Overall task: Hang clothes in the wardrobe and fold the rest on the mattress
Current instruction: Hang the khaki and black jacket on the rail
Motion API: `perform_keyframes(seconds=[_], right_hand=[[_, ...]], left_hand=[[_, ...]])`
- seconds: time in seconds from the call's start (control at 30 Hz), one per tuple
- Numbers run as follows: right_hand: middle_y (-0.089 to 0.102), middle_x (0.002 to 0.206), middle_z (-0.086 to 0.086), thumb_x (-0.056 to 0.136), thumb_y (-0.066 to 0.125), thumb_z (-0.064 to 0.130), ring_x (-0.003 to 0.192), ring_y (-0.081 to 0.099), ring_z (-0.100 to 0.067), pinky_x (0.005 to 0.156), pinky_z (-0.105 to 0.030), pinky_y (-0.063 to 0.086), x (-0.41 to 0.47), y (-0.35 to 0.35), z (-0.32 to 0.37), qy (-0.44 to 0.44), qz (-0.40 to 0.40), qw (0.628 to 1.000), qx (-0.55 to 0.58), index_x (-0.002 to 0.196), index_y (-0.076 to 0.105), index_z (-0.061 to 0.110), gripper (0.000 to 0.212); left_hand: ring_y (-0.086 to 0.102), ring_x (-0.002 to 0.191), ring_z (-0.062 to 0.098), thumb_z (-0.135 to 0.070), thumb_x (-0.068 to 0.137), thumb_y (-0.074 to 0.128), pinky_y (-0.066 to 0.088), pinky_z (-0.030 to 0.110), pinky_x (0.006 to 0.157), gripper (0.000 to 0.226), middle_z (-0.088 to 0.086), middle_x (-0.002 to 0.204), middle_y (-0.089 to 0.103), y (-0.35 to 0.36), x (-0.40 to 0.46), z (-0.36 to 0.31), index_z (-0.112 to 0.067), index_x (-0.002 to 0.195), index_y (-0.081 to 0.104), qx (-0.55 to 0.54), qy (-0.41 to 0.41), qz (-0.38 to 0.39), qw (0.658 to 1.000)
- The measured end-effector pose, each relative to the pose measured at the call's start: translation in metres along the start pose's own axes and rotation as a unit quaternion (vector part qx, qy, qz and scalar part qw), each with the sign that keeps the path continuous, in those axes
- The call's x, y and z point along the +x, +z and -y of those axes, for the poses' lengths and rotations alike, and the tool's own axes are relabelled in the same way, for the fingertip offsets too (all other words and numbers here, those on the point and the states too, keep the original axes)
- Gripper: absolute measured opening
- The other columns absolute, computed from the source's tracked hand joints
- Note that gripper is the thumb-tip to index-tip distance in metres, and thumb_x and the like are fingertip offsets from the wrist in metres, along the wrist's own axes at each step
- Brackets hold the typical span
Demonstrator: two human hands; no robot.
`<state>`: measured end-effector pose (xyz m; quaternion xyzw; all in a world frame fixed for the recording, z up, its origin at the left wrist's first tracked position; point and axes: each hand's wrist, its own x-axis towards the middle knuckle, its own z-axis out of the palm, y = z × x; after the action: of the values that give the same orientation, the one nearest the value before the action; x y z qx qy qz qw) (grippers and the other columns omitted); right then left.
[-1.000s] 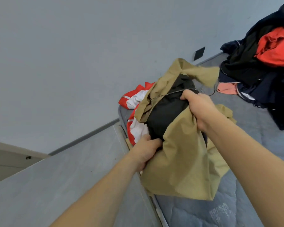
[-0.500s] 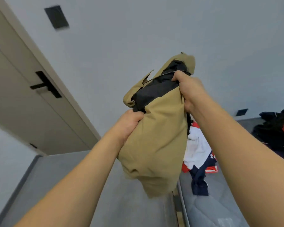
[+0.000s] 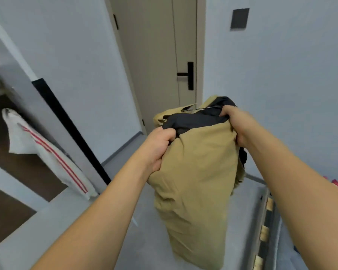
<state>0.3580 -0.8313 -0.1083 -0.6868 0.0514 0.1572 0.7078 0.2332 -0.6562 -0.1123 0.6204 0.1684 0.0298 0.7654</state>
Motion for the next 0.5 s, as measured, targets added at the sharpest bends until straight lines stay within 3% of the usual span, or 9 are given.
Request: perform_keyframes(seconds=[0.13,0.23,0.33,0.4,0.5], right_hand=[[0.066,0.067,0.001,0.076,0.063,0.029,0.054,0.061,-0.017,0.051,-0.023,0.05,-0.039,0.07,-0.03,0.06,0.136,0.987,-0.053,0.086,0.066,0.021,0.014],[0.074,0.092,-0.004,0.082,0.064,0.027,0.075,0.069,-0.021,0.068,-0.029,0.057,-0.065,0.107,-0.046,0.086,0.263,0.961,-0.009,0.1,0.073,0.018,0.022],[0.071,0.112,-0.006,0.083,0.064,0.028,0.096,0.069,-0.024,0.082,-0.035,0.057,-0.099,0.153,-0.061,0.086,0.371,0.921,0.081,0.115,0.071,0.016,0.035],[0.072,0.108,-0.003,0.081,0.067,0.027,0.096,0.069,-0.023,0.083,-0.034,0.056,-0.122,0.186,-0.065,0.074,0.432,0.889,0.136,0.112,0.072,0.018,0.033],[0.071,0.09,0.003,0.075,0.075,0.025,0.087,0.068,-0.019,0.08,-0.031,0.055,-0.16,0.238,-0.061,0.033,0.501,0.855,0.132,0.092,0.075,0.023,0.017]], left_hand=[[0.031,0.035,0.01,0.003,0.064,0.036,0.028,0.015,0.042,0.037,-0.006,0.042,0.033,-0.102,-0.054,0.003,-0.022,0.037,0.038,0.02,0.003,-0.094,0.995],[0.03,0.037,0.013,-0.003,0.049,0.041,0.026,0.018,0.045,0.023,-0.004,0.046,0.032,-0.164,-0.095,0.002,-0.024,0.038,0.037,0.008,-0.01,-0.161,0.987],[0.035,0.036,0.014,-0.003,0.051,0.045,0.032,0.02,0.042,0.025,-0.004,0.045,0.036,-0.232,-0.142,-0.001,-0.024,0.038,0.039,-0.026,0.001,-0.242,0.97],[0.042,0.039,0.015,-0.002,0.057,0.046,0.038,0.022,0.044,0.02,-0.003,0.048,0.041,-0.275,-0.168,-0.004,-0.02,0.05,0.045,-0.042,0.018,-0.307,0.95],[0.05,0.057,0.02,-0.003,0.069,0.047,0.042,0.028,0.055,0.015,0.001,0.06,0.05,-0.331,-0.199,-0.012,-0.016,0.075,0.05,-0.003,0.019,-0.389,0.921]])
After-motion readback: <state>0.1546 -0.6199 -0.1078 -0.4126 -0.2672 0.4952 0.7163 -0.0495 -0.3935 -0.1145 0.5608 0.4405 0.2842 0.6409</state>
